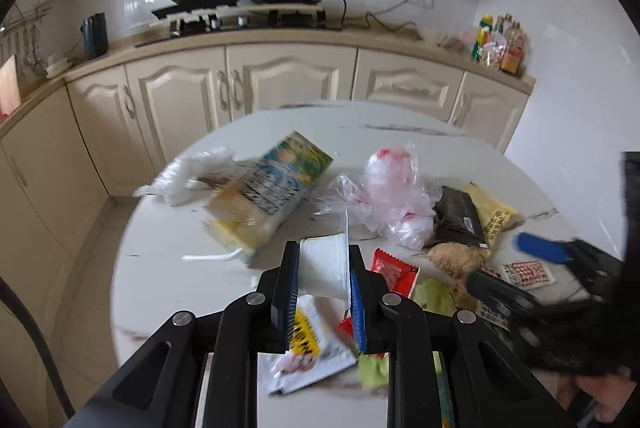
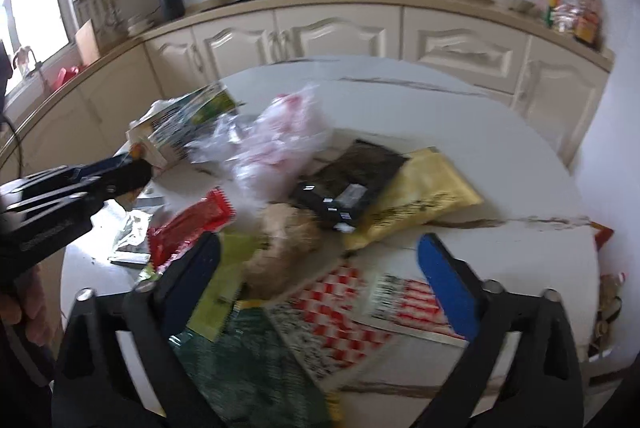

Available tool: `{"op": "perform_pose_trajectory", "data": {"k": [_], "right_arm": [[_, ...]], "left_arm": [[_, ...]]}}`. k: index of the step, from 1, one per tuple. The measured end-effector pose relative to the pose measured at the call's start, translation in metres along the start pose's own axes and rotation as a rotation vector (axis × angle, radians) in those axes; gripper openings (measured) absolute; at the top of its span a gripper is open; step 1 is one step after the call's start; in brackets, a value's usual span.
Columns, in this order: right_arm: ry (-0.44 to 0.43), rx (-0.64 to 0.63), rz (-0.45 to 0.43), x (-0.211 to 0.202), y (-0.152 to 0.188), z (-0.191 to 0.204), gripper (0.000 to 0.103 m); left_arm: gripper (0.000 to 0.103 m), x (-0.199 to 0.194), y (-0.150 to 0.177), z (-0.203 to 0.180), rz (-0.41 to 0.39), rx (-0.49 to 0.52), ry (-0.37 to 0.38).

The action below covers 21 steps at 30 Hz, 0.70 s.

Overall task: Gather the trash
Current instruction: 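Grasp the white paper cup with the left tool, then grasp the ginger root with the right tool while the left holds the cup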

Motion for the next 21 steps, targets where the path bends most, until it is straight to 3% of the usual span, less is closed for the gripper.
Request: {"op": "perform_pose_trajectory", "data": {"k": [1, 2, 8, 10, 15, 21], "right_arm": [[0.002, -0.005, 0.023, 0.005, 0.0, 0.004, 0.071], [0.005, -0.01, 0.03, 0.008, 0.001, 0.006, 0.066], [0.011, -0.02, 0.099, 0.029, 0.013, 0.013, 0.059], [-0.013, -0.014, 0.093, 0.029, 0.013, 0.015, 0.043], [-0.008, -0.007, 0.09, 0.025, 0.015, 0.016, 0.043], [0.036, 0.004, 0.007, -0.011, 0.005, 0.019, 0.043]], "left_arm": [[0.019, -0.009, 0.002, 0.002, -0.008, 0.001, -0.003], [0.019, -0.017, 0.005, 0.005, -0.016, -0.004, -0.006], [0.019, -0.057, 0.021, 0.031, -0.039, -0.027, -0.031], [0.019, -0.067, 0.027, 0.043, -0.041, -0.041, -0.044], [0.019, -0.093, 0.044, 0.07, -0.05, -0.087, -0.058], [0.019, -0.126, 0.07, 0.113, -0.064, -0.159, -0.085]]}}
Point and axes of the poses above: each gripper's, at about its wrist camera, not at the fingertips, and x roughly the way its jaws point, z to its left, y to its underside, the point moved 8 cm from there along x, roughly the way its jaws point, and after that the axes turned 5 degrees about -z, right-handed, at the moved point
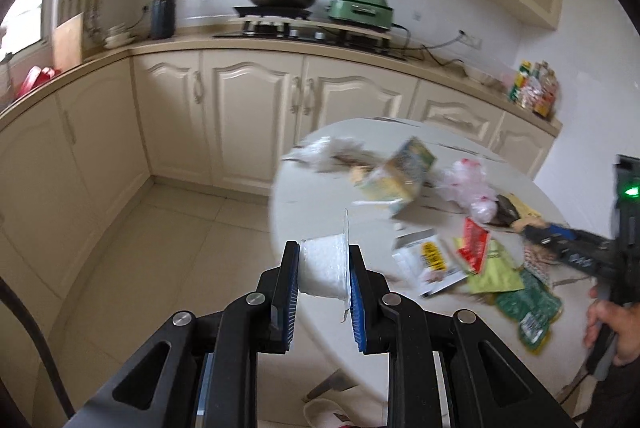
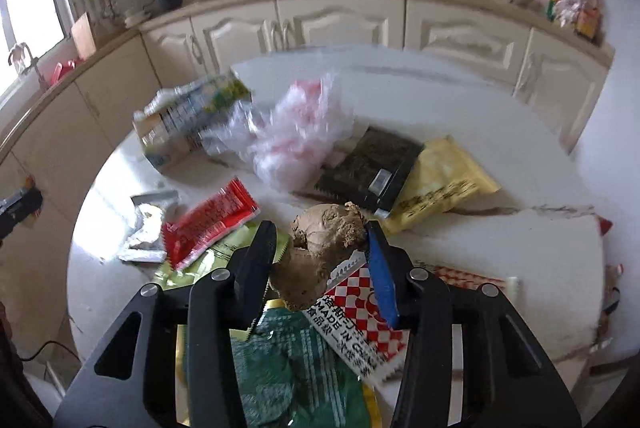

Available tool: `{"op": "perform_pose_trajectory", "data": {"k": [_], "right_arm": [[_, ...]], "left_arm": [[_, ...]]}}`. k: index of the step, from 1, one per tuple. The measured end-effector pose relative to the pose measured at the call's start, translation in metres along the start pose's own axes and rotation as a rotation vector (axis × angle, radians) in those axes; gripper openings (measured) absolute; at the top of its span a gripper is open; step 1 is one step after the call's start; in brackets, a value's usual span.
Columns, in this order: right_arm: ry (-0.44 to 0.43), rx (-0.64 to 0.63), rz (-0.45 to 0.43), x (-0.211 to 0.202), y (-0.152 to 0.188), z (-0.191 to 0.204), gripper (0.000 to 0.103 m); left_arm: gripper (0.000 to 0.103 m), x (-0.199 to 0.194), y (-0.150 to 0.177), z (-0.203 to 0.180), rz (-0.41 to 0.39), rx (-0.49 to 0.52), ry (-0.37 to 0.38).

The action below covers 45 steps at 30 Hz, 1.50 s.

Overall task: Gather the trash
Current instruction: 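Grasp the ginger root with the right tool while the left holds the cup, then carry cup and ginger over the blue bin and release both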

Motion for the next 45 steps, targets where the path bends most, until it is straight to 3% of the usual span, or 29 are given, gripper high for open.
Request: {"op": "perform_pose_trajectory", "data": {"k": [2, 6, 11, 18, 23, 31, 34, 38, 40, 41, 42, 45], "right_arm": [[0.016, -0.02, -0.038, -0.015, -0.008, 0.008, 0.043], [-0.031, -0.081, -0.104, -0.039, -0.025, 0.052, 0.043], [-0.191, -0.202, -0.161, -0.056, -0.037, 0.155, 0.043], [-0.456, -0.4, -0.078, -0.021, -0.004, 0.325, 0.043], [-0.496, -0.504, 0.052, 0.048, 0.044, 0.391, 0.043], [-0.523, -0.453, 0.376, 0.198, 0.128, 0.416, 0.043], [-0.549, -0.413, 0.459, 0.233, 0.148, 0.418, 0.043], [-0.566, -0.397, 0.501, 0.259, 0.166, 0.418, 0.044], [-0.574, -0.383, 0.504, 0.263, 0.171, 0.417, 0.049], [-0.578, -0.376, 0.506, 0.265, 0.173, 0.415, 0.051], [-0.579, -0.37, 0.505, 0.263, 0.176, 0.414, 0.052], [-0.574, -0.357, 0.491, 0.262, 0.173, 0.409, 0.056]], "left_arm": [[0.019, -0.009, 0.01, 0.024, 0.001, -0.03, -0.023], [0.019, -0.019, 0.03, 0.07, 0.017, -0.089, -0.079], [0.019, -0.027, 0.068, 0.134, 0.061, -0.164, -0.165], [0.019, -0.015, 0.128, 0.208, 0.163, -0.265, -0.254], [0.019, 0.011, 0.169, 0.251, 0.258, -0.322, -0.299], [0.019, 0.094, 0.226, 0.303, 0.444, -0.383, -0.328], [0.019, 0.118, 0.237, 0.317, 0.492, -0.397, -0.336], [0.021, 0.136, 0.239, 0.331, 0.512, -0.421, -0.352], [0.037, 0.142, 0.236, 0.338, 0.517, -0.437, -0.357], [0.055, 0.143, 0.234, 0.342, 0.519, -0.447, -0.359], [0.063, 0.141, 0.235, 0.344, 0.511, -0.451, -0.359], [0.063, 0.136, 0.225, 0.346, 0.478, -0.452, -0.364]]}}
Point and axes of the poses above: each gripper's, at about its wrist camera, not at the fingertips, and x roughly the way its jaws point, z to its left, y to its underside, the point moved 8 cm from there along x, roughly the way its jaws point, and after that the axes turned 5 degrees about -z, right-handed, at the moved point
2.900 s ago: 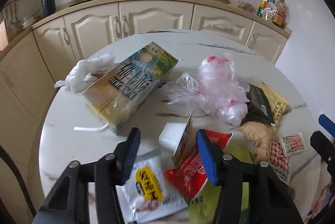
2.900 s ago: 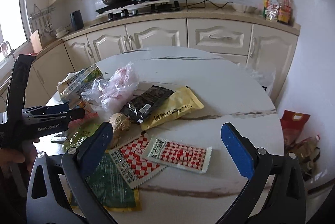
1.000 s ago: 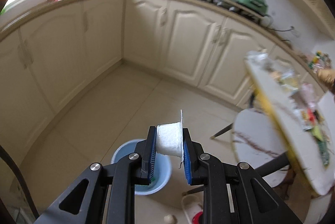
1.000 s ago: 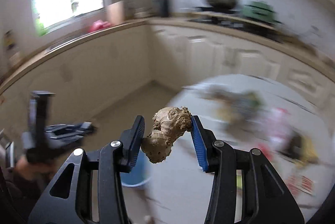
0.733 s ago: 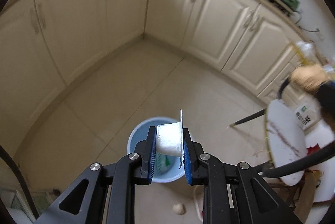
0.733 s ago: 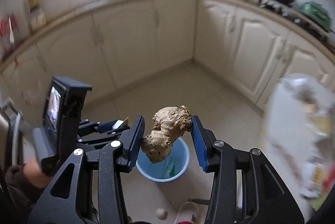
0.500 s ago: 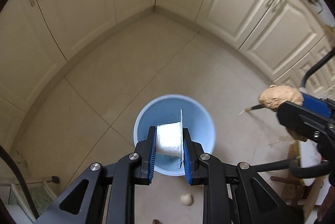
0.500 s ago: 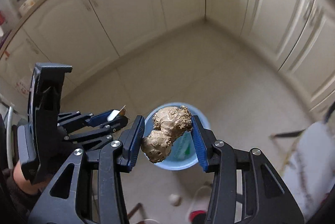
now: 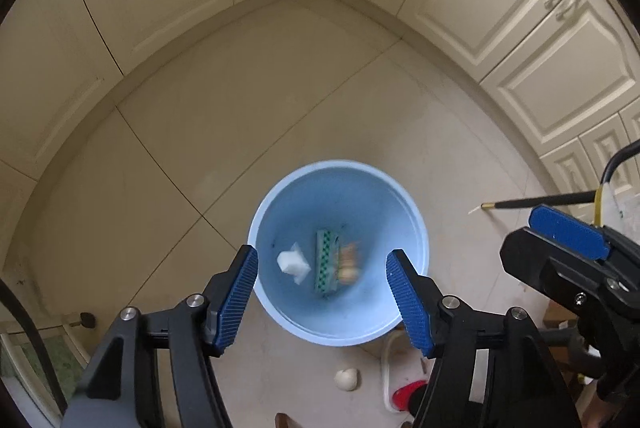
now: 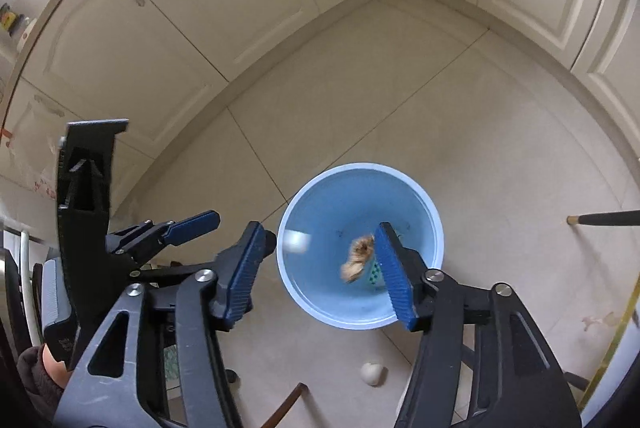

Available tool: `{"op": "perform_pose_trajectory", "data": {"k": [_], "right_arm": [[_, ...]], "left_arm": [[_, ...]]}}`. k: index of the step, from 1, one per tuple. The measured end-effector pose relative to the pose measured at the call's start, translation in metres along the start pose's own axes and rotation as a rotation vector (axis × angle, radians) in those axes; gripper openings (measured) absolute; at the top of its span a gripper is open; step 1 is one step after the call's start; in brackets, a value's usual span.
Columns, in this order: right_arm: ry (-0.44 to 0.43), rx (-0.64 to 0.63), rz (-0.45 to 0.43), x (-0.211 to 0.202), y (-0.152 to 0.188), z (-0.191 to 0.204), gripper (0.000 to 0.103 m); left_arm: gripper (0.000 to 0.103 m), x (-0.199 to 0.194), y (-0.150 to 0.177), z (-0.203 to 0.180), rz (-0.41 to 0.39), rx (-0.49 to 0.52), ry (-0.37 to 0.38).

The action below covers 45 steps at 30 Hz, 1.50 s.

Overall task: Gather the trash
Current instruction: 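Carry cup and ginger over the blue bin and release both, then move both tools back to the table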

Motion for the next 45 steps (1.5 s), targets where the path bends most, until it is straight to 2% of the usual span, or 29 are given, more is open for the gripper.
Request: {"op": "perform_pose_trajectory", "data": {"k": [7, 13, 19, 23, 25, 26, 32, 35, 36, 39, 40, 42, 45], "right_arm": [[0.011, 0.006, -0.056, -0.034, -0.008, 0.014, 0.062], [0.028, -0.05, -0.15, -0.091, -0.018, 0.052, 0.071], [0.098, -0.134, -0.333, -0.187, -0.016, 0.094, 0.08], [0.135, -0.16, -0.466, -0.26, -0.005, 0.108, 0.085], [0.172, -0.169, -0.537, -0.3, 0.003, 0.112, 0.097], [0.187, -0.172, -0.57, -0.318, 0.006, 0.114, 0.099], [0.29, -0.165, -0.774, -0.441, 0.036, 0.121, 0.103], [0.348, -0.144, -0.862, -0.493, 0.061, 0.119, 0.103], [0.374, -0.139, -0.893, -0.511, 0.07, 0.117, 0.103], [0.428, -0.119, -0.96, -0.551, 0.087, 0.115, 0.103], [0.449, -0.109, -0.985, -0.567, 0.095, 0.112, 0.103], [0.482, -0.089, -1.024, -0.587, 0.108, 0.106, 0.103], [0.521, -0.058, -1.071, -0.616, 0.129, 0.096, 0.103]], "left_arm": [[0.063, -0.049, -0.013, 0.014, -0.06, -0.036, -0.007], [0.064, -0.143, -0.017, 0.014, -0.212, -0.039, -0.046], [0.076, -0.267, -0.017, -0.01, -0.447, -0.017, -0.084], [0.087, -0.331, -0.006, -0.042, -0.569, 0.011, -0.103], [0.091, -0.358, 0.002, -0.067, -0.624, 0.037, -0.09], [0.093, -0.375, 0.004, -0.08, -0.657, 0.054, -0.077], [0.099, -0.446, 0.061, -0.159, -0.818, 0.154, -0.009], [0.1, -0.481, 0.088, -0.177, -0.902, 0.206, 0.019], [0.1, -0.491, 0.112, -0.176, -0.931, 0.22, 0.014], [0.102, -0.518, 0.139, -0.2, -1.03, 0.258, 0.023], [0.102, -0.525, 0.165, -0.204, -1.061, 0.265, 0.033], [0.102, -0.539, 0.185, -0.218, -1.127, 0.281, 0.038], [0.102, -0.538, 0.205, -0.235, -1.165, 0.312, 0.063]]}}
Point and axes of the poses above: each gripper's, at about its wrist camera, not at the fingertips, and x roughly the way its jaws point, z to its left, y to its underside, the point moved 8 cm from there along x, roughly the way its jaws point, and after that the axes turned 5 degrees about -z, right-handed, at the moved point
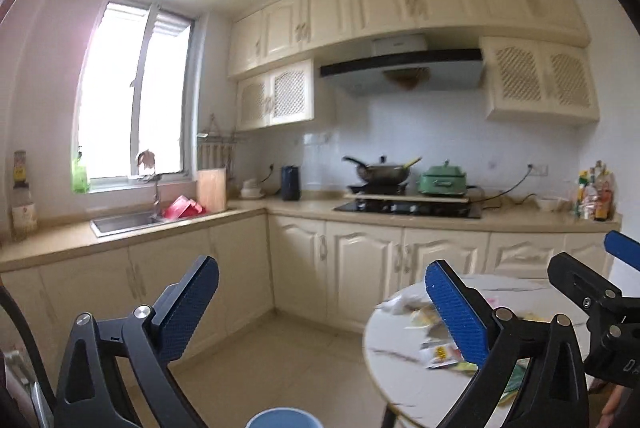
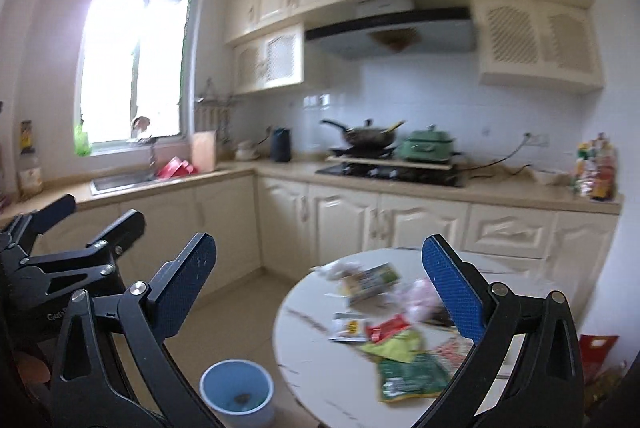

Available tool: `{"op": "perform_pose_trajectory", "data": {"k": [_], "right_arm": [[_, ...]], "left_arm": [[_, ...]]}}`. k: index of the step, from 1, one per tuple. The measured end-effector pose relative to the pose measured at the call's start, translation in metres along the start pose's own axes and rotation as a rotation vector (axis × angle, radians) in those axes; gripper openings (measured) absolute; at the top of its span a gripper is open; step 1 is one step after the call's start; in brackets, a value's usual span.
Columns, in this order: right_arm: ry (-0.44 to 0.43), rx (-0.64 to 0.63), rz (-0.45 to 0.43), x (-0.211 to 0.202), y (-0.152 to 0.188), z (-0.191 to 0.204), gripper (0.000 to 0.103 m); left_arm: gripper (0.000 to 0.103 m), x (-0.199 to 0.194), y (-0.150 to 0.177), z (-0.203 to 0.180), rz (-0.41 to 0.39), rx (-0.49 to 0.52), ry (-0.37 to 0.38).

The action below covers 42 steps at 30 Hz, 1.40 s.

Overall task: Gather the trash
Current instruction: 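Move both tools back to the table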

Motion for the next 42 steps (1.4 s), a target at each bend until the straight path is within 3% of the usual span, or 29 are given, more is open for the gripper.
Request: {"op": "perform_pose_trajectory", "data": {"k": [4, 6, 9, 14, 17, 24, 33, 42], "right_arm": [[0.064, 0.019, -0.025, -0.025, -0.005, -0.037, 0.103], [0.098, 0.032, -0.026, -0.031, -0.004, -0.053, 0.103], [0.14, 0.058, -0.018, -0.038, 0.003, -0.082, 0.103], [0.21, 0.113, 0.043, -0.033, 0.032, -0.133, 0.103], [0.238, 0.15, 0.102, -0.024, 0.054, -0.16, 0.103], [0.286, 0.221, 0.265, 0.015, 0.118, -0.208, 0.103], [0.269, 0.247, 0.431, 0.074, 0.177, -0.23, 0.103], [0.239, 0.24, 0.493, 0.116, 0.194, -0.229, 0.103]], "left_arm": [[0.102, 0.0, 0.021, -0.037, -0.003, 0.012, 0.041], [0.102, 0.003, 0.04, -0.012, 0.008, 0.017, 0.056], [0.102, -0.009, 0.057, -0.019, 0.037, 0.031, 0.067], [0.102, 0.024, 0.028, -0.058, 0.102, 0.055, 0.091], [0.102, 0.058, 0.021, -0.072, 0.168, 0.07, 0.115], [0.102, 0.148, 0.051, -0.103, 0.387, 0.11, 0.169], [0.102, 0.257, 0.122, -0.152, 0.661, 0.141, 0.219], [0.102, 0.333, 0.168, -0.18, 0.768, 0.173, 0.224]]}}
Point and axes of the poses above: each gripper's, at about its wrist camera, not at the fingertips, and x roughly the way its jaws point, z to its left, y to its underside, the point moved 8 cm from there along x, roughly the way its jaws point, and after that the axes turned 5 degrees about -z, right-handed, at the moved point
